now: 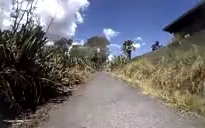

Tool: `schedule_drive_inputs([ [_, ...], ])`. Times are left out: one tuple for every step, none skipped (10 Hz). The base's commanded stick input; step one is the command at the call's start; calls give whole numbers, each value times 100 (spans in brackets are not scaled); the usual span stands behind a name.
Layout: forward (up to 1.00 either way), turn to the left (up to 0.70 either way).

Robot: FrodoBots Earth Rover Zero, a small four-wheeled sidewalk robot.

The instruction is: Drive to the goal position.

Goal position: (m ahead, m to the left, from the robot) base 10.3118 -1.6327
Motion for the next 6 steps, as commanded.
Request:
schedule_drive_inputs([
  [70,0],
  [70,0],
  [70,0],
  [70,0],
  [70,0],
  [70,0],
])
